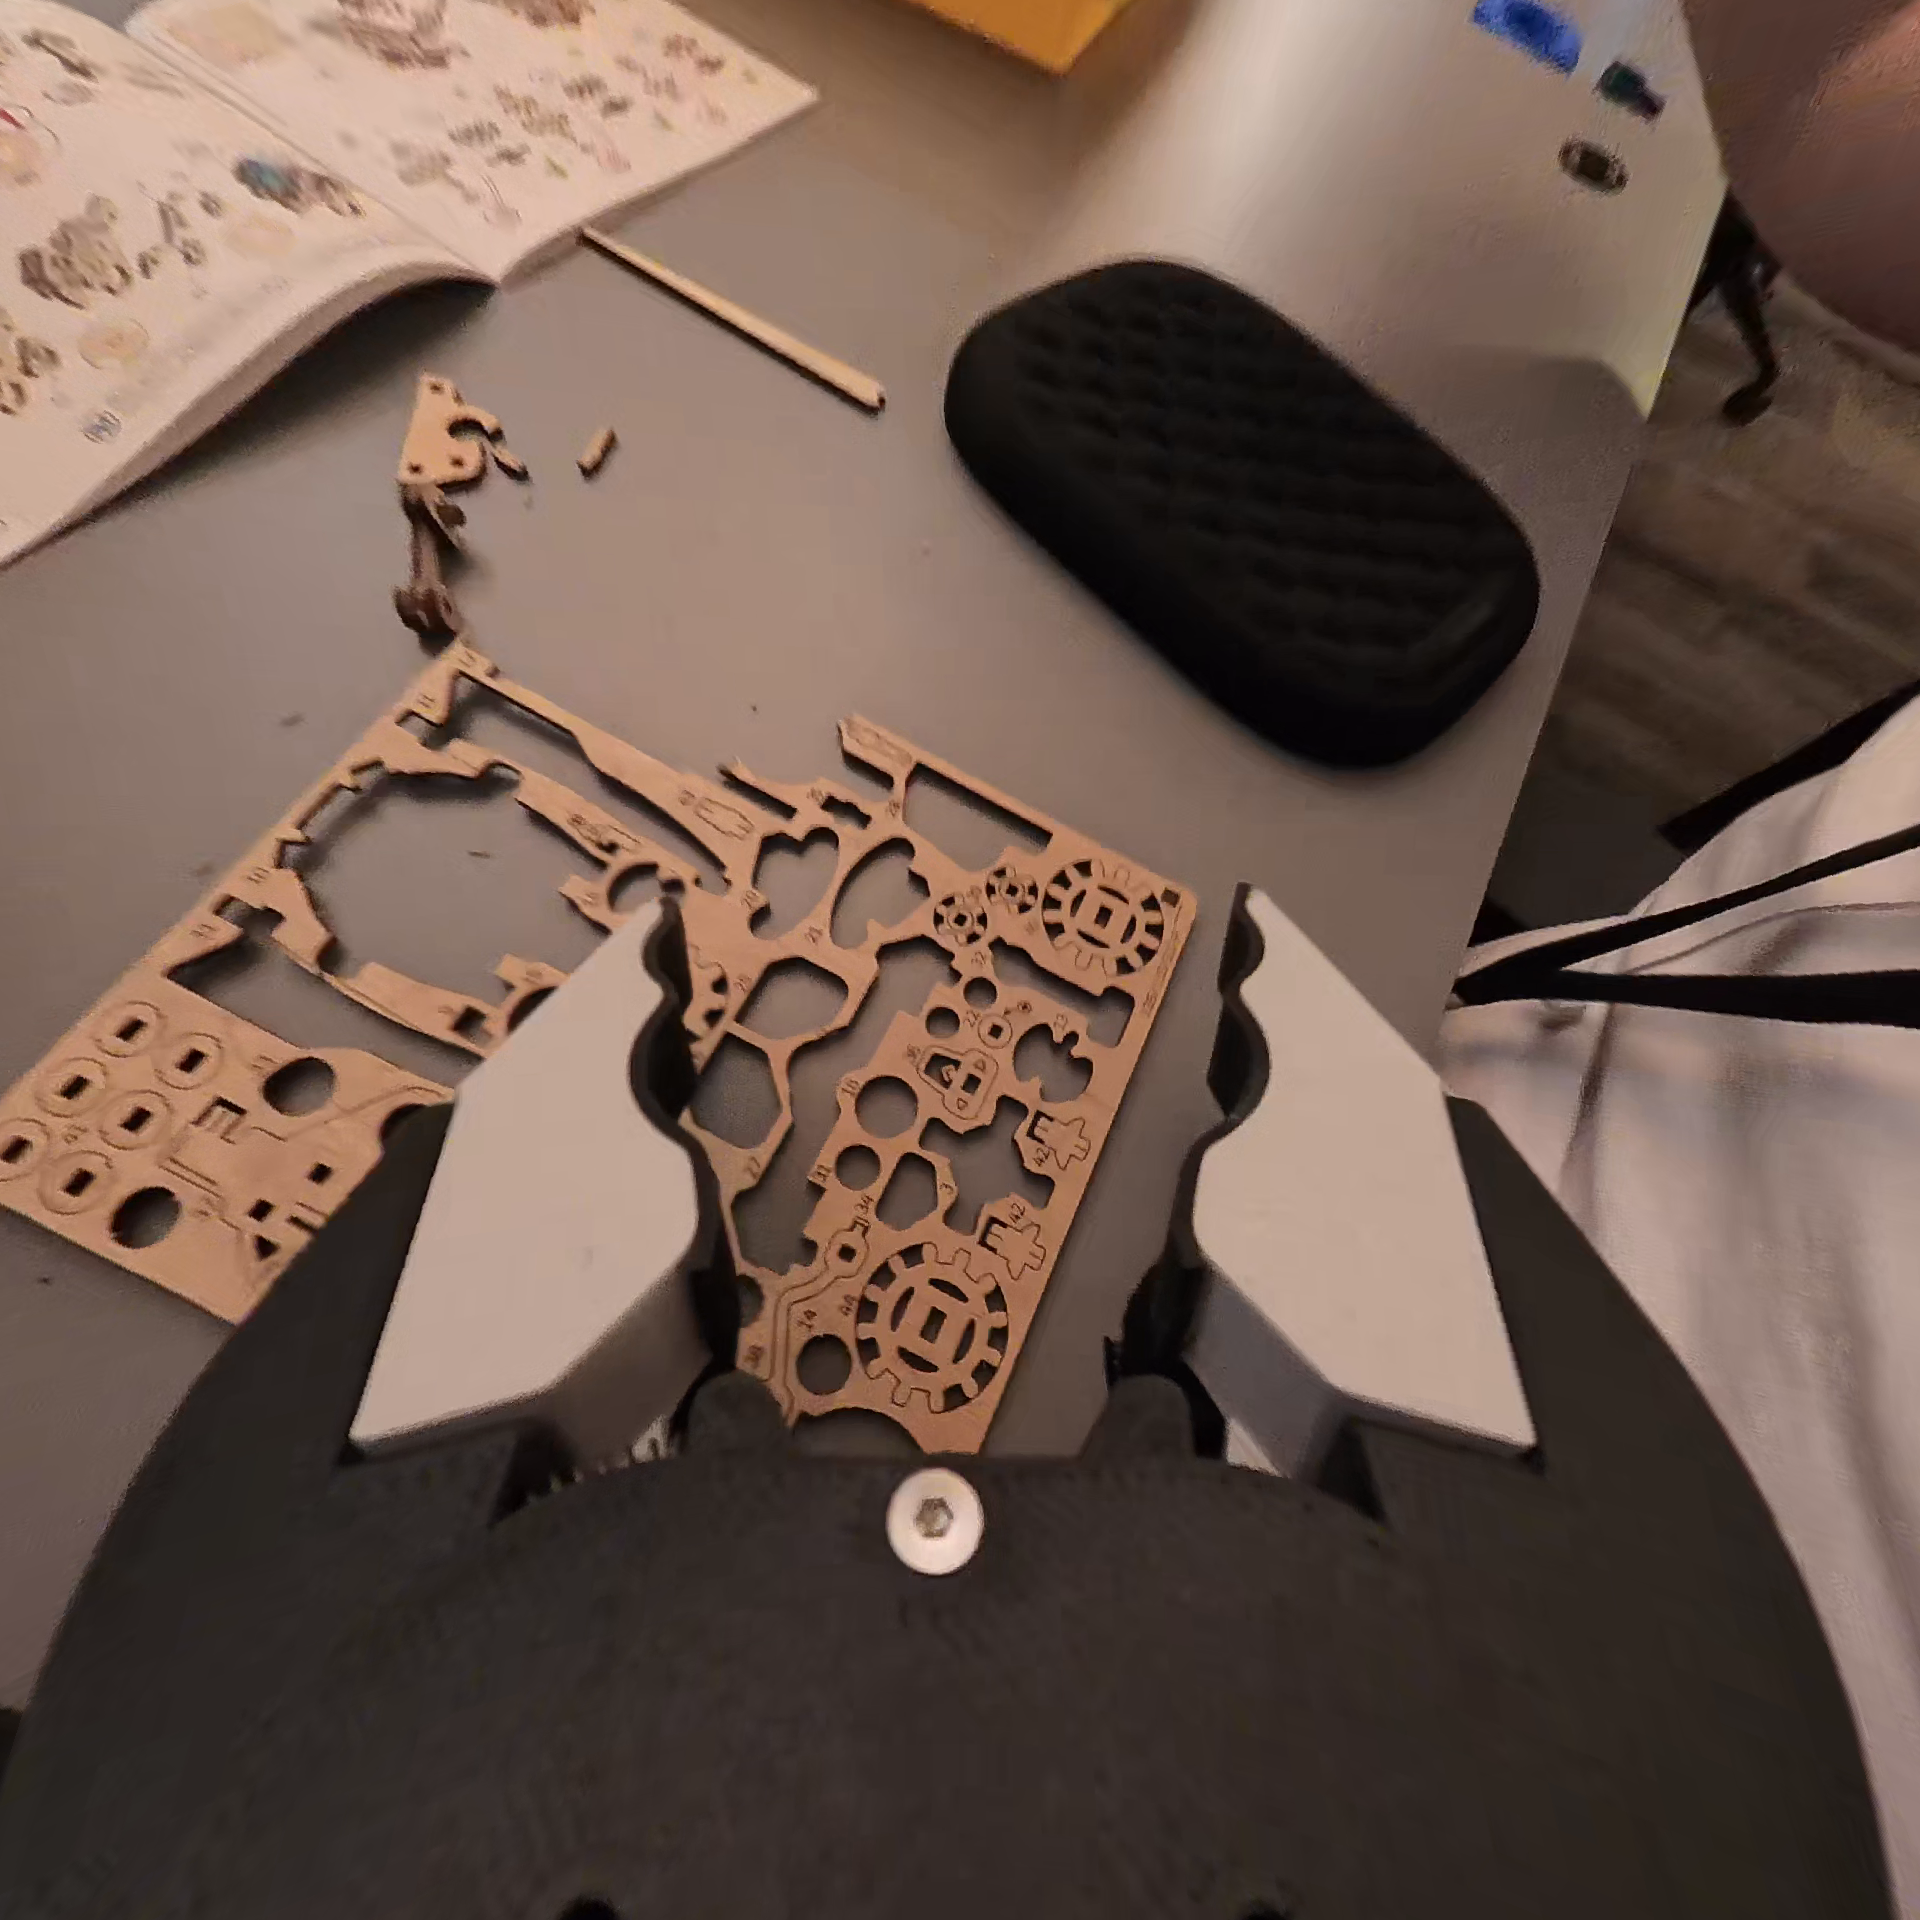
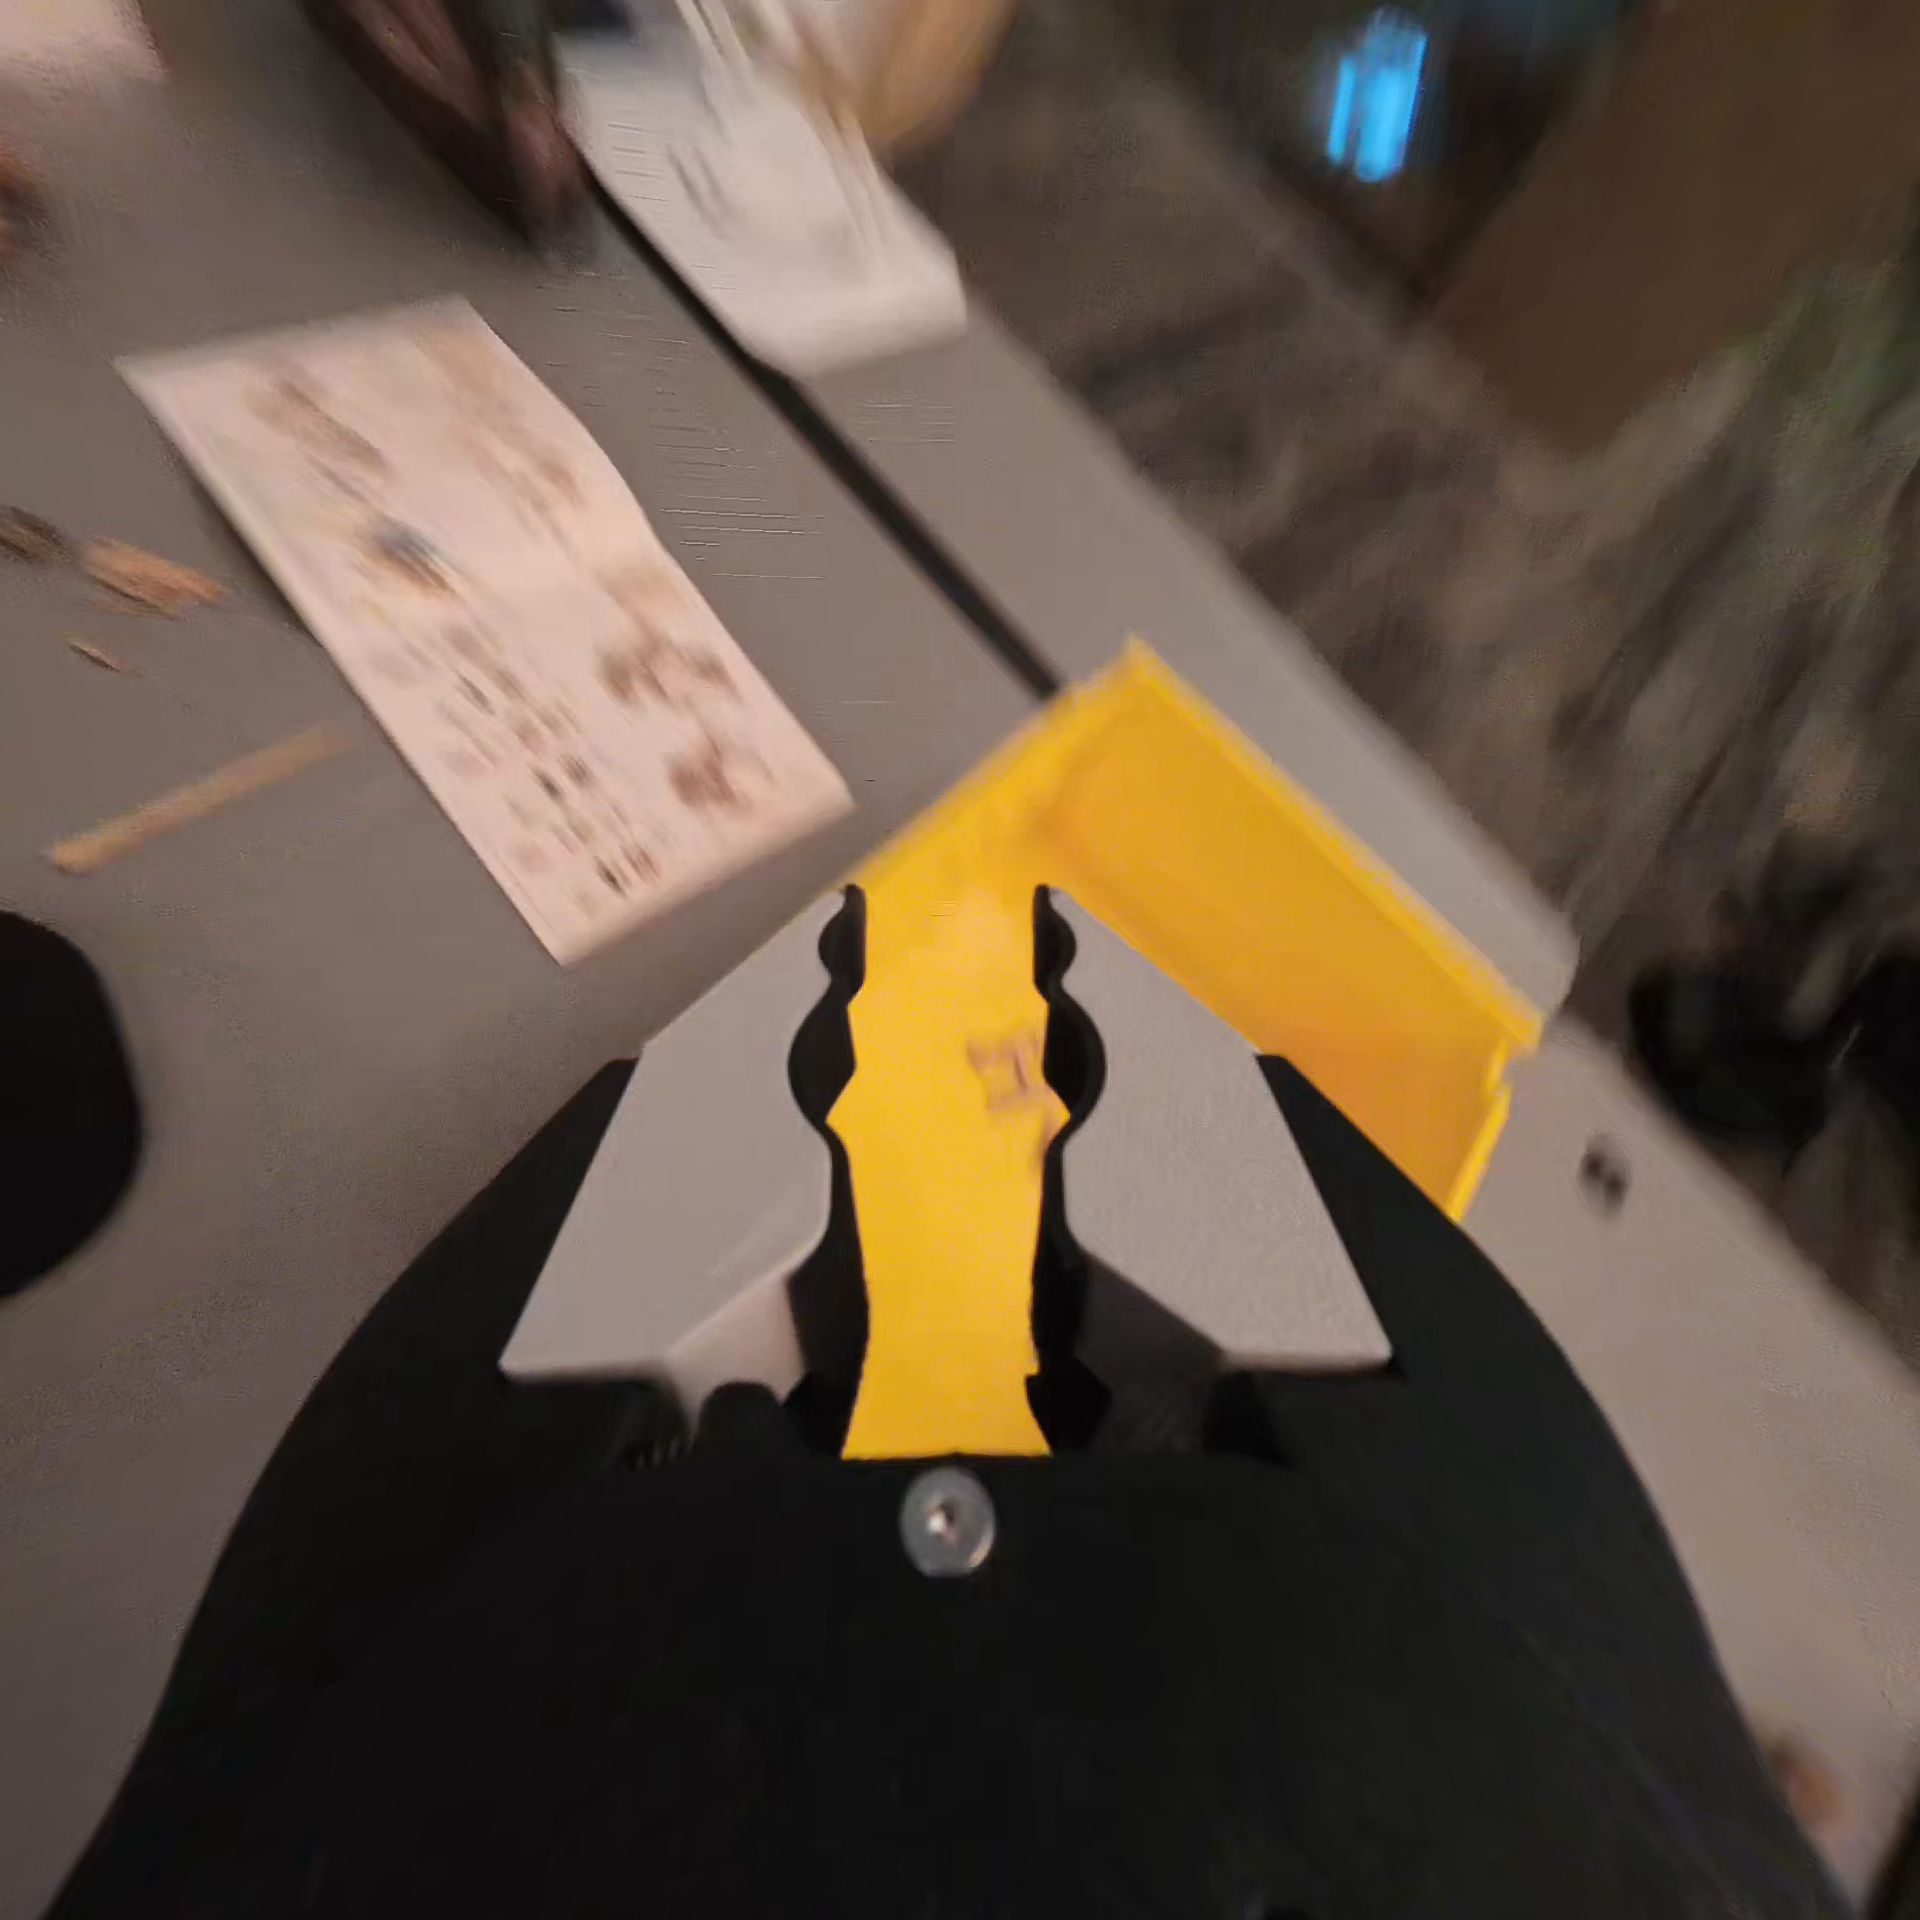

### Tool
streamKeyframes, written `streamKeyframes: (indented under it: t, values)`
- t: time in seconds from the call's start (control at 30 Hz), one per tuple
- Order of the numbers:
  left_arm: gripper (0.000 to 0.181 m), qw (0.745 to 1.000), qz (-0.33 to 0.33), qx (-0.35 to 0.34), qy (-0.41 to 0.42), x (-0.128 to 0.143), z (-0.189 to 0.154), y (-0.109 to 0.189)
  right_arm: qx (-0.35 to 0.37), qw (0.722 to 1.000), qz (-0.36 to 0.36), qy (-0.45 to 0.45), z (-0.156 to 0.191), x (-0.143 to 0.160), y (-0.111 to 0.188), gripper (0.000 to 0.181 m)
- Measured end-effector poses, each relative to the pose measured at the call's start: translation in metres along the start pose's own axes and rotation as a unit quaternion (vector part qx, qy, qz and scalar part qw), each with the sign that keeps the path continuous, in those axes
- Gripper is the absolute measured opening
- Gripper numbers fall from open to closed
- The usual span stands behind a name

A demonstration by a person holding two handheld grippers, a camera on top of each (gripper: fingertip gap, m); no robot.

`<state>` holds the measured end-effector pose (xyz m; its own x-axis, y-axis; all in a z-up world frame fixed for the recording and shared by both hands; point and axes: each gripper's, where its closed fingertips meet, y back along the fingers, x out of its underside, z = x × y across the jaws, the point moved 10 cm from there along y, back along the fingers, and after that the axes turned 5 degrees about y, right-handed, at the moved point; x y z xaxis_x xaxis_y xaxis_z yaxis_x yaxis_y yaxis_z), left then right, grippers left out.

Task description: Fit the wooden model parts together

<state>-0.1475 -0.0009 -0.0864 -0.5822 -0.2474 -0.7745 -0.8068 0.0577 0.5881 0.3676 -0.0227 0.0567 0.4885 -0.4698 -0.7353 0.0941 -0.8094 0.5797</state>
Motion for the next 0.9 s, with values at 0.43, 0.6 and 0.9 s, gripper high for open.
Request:
streamKeyframes:
  t: [0.43, 0.6, 0.9]
  values:
    - [0.098, 0.997, 0.038, -0.067, -0.016, -0.037, 0.014, -0.004, -0.127, 0.955, 0.265, -0.026, -0.081, 0.099, -0.156, 0.022]
    - [0.098, 0.996, 0.050, -0.068, -0.010, -0.038, 0.018, -0.010, -0.163, 0.943, 0.288, -0.009, -0.081, 0.105, -0.164, 0.019]
    - [0.098, 0.997, 0.052, -0.064, -0.007, -0.036, 0.023, -0.014, -0.154, 0.954, 0.258, 0.016, -0.076, 0.105, -0.157, 0.000]
